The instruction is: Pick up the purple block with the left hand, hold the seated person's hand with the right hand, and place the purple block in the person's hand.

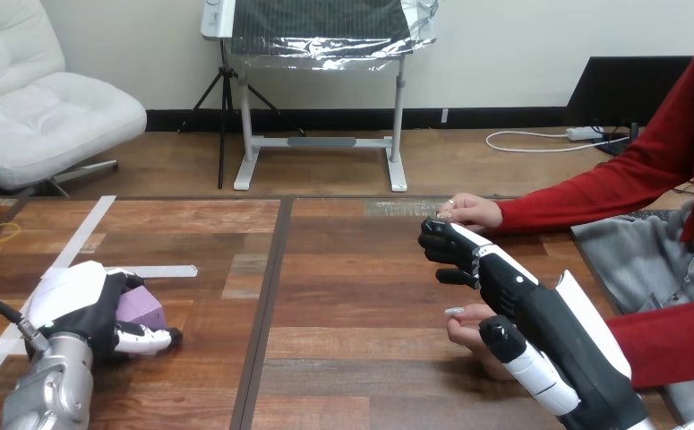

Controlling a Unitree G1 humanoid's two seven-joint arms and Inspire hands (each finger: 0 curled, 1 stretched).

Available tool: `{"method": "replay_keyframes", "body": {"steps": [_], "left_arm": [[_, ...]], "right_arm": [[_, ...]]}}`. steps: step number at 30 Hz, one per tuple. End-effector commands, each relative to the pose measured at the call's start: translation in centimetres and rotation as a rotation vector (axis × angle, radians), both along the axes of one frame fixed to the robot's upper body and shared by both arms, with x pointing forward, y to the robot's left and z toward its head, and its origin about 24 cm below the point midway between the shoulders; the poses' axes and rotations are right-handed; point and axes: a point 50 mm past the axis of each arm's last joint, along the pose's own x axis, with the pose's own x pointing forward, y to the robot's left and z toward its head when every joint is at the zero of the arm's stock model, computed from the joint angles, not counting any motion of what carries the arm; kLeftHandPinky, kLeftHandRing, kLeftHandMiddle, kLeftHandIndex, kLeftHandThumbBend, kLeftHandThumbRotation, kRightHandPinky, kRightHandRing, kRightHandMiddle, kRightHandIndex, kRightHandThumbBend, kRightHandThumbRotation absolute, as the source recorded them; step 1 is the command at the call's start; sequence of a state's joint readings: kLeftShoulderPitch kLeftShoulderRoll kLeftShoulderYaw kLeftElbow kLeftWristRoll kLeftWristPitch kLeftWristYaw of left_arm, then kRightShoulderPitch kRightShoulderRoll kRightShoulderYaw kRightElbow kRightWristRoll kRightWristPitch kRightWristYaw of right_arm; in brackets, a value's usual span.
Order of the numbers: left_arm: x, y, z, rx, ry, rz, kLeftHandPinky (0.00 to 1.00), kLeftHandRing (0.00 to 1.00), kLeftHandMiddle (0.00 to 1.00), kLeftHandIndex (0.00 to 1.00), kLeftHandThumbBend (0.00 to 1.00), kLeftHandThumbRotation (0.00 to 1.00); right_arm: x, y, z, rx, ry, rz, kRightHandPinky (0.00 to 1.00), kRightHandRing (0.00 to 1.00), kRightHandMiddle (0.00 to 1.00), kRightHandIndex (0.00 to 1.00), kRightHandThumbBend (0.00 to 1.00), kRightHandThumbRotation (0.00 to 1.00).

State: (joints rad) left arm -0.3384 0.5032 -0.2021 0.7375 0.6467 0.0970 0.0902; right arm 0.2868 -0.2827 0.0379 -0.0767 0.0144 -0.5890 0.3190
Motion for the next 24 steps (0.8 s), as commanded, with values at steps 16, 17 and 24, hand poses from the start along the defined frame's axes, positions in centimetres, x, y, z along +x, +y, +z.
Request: {"method": "replay_keyframes", "body": {"steps": [16,17,24], "left_arm": [[2.71,-1.72,3.59,-0.018,-0.116,-0.025,0.51,0.63,0.68,0.67,0.81,0.11],[2.71,-1.73,3.58,-0.021,-0.120,-0.024,0.49,0.61,0.66,0.66,0.81,0.09],[2.61,-1.77,3.45,-0.045,-0.167,-0.017,0.28,0.36,0.45,0.55,0.75,0.01]], "right_arm": [[0.78,0.13,2.33,0.002,-0.116,0.017,0.83,0.87,0.88,0.88,0.87,1.00],[0.78,0.11,2.33,0.001,-0.116,0.018,0.83,0.87,0.88,0.88,0.87,1.00],[0.75,0.04,2.34,0.001,-0.116,0.018,0.83,0.88,0.88,0.89,0.86,1.00]]}}
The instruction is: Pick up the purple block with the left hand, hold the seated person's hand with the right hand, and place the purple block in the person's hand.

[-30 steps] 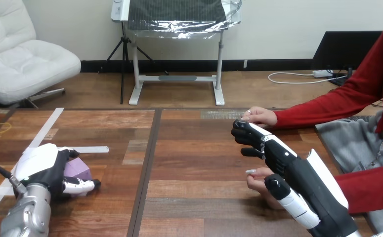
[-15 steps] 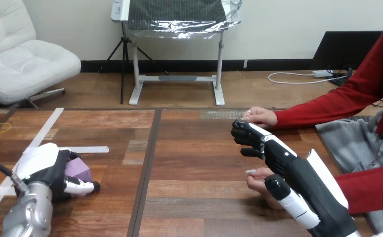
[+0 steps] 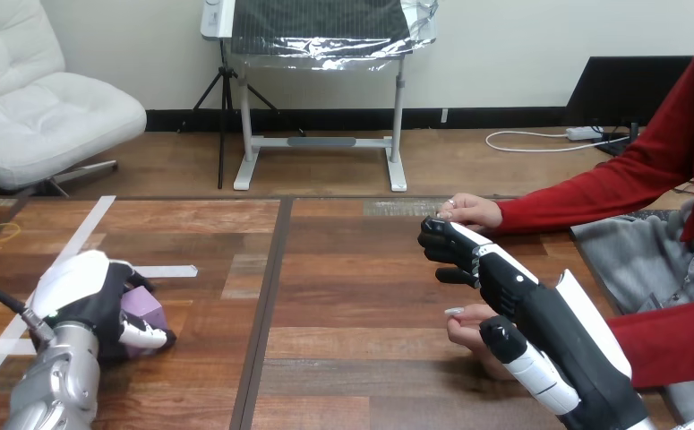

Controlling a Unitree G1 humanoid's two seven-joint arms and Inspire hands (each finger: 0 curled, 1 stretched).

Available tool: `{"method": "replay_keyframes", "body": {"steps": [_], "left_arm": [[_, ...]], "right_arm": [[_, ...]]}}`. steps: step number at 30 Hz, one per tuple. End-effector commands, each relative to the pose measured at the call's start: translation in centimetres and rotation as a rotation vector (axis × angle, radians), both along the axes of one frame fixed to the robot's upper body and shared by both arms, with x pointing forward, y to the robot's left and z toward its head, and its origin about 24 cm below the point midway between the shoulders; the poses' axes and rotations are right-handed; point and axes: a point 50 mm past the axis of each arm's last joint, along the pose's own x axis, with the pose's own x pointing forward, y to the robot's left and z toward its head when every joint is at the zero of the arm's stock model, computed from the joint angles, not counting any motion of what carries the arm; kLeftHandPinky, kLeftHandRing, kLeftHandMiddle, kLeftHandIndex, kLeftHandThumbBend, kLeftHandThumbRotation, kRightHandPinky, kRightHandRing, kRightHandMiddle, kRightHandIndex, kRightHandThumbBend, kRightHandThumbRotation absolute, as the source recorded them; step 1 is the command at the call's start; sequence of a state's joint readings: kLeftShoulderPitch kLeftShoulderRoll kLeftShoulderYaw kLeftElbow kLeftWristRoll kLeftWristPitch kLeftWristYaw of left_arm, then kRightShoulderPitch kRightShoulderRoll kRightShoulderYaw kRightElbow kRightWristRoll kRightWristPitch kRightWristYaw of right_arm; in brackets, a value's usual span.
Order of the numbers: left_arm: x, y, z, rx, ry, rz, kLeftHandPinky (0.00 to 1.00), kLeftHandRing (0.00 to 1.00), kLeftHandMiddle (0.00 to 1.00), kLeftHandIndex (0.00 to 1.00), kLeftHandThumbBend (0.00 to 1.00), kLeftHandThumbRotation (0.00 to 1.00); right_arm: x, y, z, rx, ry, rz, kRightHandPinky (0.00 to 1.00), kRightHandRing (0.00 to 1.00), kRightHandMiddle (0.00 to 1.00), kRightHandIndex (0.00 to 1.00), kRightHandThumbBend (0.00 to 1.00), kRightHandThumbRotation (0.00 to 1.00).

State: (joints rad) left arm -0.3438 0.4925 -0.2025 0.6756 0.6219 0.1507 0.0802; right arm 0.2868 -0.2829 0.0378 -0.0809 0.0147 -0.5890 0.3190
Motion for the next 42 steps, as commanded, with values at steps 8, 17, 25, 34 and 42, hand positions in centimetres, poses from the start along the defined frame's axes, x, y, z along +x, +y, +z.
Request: {"method": "replay_keyframes", "body": {"steps": [8,17,25,34,42], "left_arm": [[1.9,-1.0,2.6,-0.031,-0.173,-0.021,0.23,0.31,0.40,0.47,0.74,0.00],[1.9,-0.9,2.8,-0.025,-0.186,-0.010,0.29,0.37,0.45,0.46,0.76,0.00],[1.9,-0.8,3.0,-0.018,-0.193,-0.009,0.31,0.39,0.46,0.46,0.78,0.00],[2.0,-0.8,3.3,-0.025,-0.193,-0.010,0.34,0.41,0.47,0.46,0.80,0.00],[2.0,-0.9,3.7,-0.055,-0.197,-0.012,0.35,0.42,0.47,0.46,0.81,0.00]], "right_arm": [[0.7,0.0,2.3,0.004,-0.112,0.016,0.84,0.88,0.89,0.89,0.86,1.00],[0.7,-0.1,2.2,0.003,-0.112,0.012,0.85,0.89,0.89,0.89,0.86,1.00],[0.7,-0.1,2.1,0.003,-0.107,0.009,0.85,0.88,0.89,0.88,0.87,1.00],[1.0,-0.1,2.0,0.004,-0.105,0.009,0.85,0.88,0.89,0.89,0.87,1.00],[1.4,-0.1,1.9,0.008,-0.105,0.007,0.84,0.88,0.88,0.88,0.87,1.00]]}}
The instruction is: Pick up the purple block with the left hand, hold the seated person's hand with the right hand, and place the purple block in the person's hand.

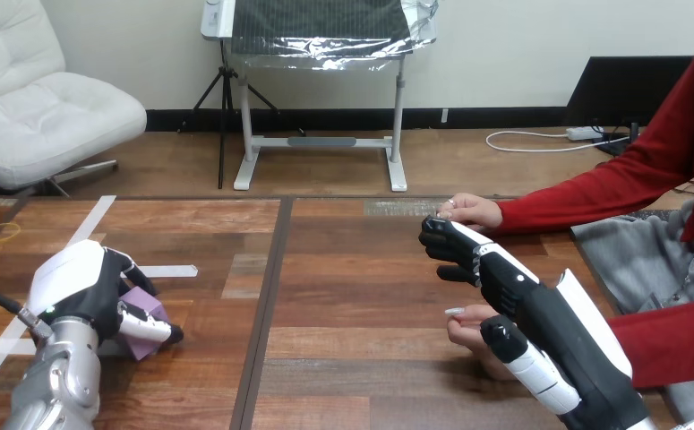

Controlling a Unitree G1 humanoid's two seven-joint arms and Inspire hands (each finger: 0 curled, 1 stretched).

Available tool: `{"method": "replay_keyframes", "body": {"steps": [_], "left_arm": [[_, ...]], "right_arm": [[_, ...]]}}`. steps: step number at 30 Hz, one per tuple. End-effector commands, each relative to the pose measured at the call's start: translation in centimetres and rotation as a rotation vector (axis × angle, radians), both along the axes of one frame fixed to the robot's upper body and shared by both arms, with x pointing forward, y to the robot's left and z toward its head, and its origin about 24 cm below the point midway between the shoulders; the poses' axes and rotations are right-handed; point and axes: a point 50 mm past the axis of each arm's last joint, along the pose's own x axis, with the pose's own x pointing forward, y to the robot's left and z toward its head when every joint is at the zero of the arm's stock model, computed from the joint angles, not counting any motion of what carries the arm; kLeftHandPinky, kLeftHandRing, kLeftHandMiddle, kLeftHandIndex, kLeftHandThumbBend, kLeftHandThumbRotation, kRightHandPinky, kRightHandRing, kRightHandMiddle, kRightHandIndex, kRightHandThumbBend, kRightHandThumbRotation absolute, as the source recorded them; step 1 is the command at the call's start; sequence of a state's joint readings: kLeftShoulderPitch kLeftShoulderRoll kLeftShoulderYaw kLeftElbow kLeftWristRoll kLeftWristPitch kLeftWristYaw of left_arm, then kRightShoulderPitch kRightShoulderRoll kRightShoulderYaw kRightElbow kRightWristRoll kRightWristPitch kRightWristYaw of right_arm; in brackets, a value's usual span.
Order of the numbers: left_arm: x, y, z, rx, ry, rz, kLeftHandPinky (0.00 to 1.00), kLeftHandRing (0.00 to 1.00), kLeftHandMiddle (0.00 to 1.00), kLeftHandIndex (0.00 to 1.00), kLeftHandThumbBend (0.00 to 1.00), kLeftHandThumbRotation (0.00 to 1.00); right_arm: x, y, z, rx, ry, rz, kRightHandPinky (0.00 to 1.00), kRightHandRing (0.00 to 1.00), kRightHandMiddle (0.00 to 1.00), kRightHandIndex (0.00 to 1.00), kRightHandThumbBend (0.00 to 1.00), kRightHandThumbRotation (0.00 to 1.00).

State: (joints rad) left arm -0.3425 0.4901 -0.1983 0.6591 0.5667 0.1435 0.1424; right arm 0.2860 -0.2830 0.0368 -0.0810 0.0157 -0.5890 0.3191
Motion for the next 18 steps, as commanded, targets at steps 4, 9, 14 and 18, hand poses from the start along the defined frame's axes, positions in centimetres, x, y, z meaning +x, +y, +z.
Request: {"method": "replay_keyframes", "body": {"steps": [4,9,14,18], "left_arm": [[1.8,-0.9,3.5,-0.021,-0.127,-0.046,0.35,0.42,0.48,0.46,0.82,0.00],[1.6,-1.2,3.9,-0.023,-0.143,-0.068,0.35,0.42,0.48,0.46,0.83,0.00],[1.5,-1.6,4.4,-0.041,-0.160,-0.085,0.34,0.41,0.46,0.46,0.83,0.00],[1.4,-2.1,5.0,-0.054,-0.187,-0.107,0.33,0.40,0.46,0.46,0.83,0.00]], "right_arm": [[1.7,-0.2,1.8,0.004,-0.106,0.002,0.84,0.87,0.88,0.88,0.86,1.00],[2.4,-0.6,1.9,-0.025,-0.113,-0.015,0.82,0.87,0.88,0.87,0.88,1.00],[3.2,-1.2,2.0,-0.068,-0.137,-0.024,0.80,0.86,0.87,0.87,0.87,1.00],[4.1,-1.9,2.1,-0.101,-0.136,-0.036,0.80,0.86,0.87,0.87,0.87,1.00]]}}
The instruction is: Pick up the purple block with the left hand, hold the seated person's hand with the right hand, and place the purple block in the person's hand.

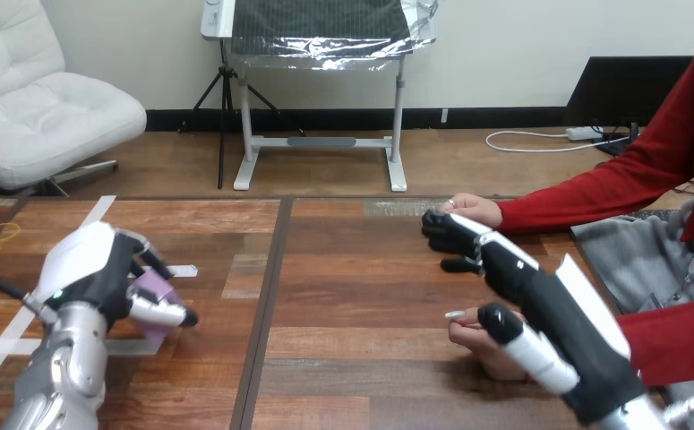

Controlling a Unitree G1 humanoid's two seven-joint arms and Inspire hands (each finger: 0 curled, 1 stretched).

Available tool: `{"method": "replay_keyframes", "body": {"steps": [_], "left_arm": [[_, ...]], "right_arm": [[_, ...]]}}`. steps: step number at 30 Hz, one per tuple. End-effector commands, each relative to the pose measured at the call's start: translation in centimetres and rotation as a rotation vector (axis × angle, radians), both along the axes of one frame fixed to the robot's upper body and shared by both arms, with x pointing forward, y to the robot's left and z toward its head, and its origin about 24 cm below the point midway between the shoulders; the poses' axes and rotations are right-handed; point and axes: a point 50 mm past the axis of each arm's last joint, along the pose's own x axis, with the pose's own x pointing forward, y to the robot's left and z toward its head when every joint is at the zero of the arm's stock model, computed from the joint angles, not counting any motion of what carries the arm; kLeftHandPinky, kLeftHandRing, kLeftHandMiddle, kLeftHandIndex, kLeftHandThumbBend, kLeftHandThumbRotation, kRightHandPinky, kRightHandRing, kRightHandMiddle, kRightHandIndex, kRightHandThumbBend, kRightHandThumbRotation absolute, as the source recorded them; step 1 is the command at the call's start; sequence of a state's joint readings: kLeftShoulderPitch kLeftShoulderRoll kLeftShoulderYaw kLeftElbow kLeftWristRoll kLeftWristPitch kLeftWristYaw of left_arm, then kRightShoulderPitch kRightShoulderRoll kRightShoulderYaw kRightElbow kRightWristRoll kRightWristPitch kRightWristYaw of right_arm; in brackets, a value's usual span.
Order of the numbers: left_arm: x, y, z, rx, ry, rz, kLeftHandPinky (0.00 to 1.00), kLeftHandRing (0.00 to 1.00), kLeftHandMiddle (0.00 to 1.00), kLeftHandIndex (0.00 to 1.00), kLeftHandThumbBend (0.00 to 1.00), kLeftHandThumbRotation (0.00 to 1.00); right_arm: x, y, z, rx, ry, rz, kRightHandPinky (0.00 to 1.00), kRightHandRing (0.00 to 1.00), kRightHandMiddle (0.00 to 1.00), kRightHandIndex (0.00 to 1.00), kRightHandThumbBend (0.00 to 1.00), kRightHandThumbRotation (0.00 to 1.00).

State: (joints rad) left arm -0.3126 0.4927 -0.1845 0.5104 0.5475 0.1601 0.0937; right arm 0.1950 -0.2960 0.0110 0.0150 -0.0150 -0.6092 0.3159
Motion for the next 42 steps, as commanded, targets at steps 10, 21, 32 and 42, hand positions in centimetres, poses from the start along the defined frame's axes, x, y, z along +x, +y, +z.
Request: {"method": "replay_keyframes", "body": {"steps": [10,21,32,42], "left_arm": [[0.6,-1.9,4.7,-0.029,-0.195,-0.090,0.30,0.36,0.43,0.45,0.85,0.00],[0.1,-2.9,6.1,-0.026,-0.240,-0.148,0.21,0.27,0.36,0.45,0.84,0.00],[-0.4,-3.7,7.1,-0.023,-0.282,-0.201,0.20,0.25,0.33,0.44,0.85,0.00],[-0.8,-4.2,7.9,-0.057,-0.291,-0.218,0.19,0.24,0.32,0.43,0.85,0.00]], "right_arm": [[4.2,-2.8,2.5,-0.191,-0.125,-0.069,0.77,0.83,0.86,0.85,0.87,0.86],[6.3,-4.6,2.8,-0.300,-0.115,-0.084,0.74,0.82,0.86,0.84,0.77,0.61],[8.0,-6.0,3.3,-0.446,-0.106,-0.111,0.71,0.82,0.86,0.84,0.81,0.57],[9.3,-7.4,3.5,-0.558,-0.070,-0.117,0.69,0.82,0.86,0.85,0.87,0.61]]}}
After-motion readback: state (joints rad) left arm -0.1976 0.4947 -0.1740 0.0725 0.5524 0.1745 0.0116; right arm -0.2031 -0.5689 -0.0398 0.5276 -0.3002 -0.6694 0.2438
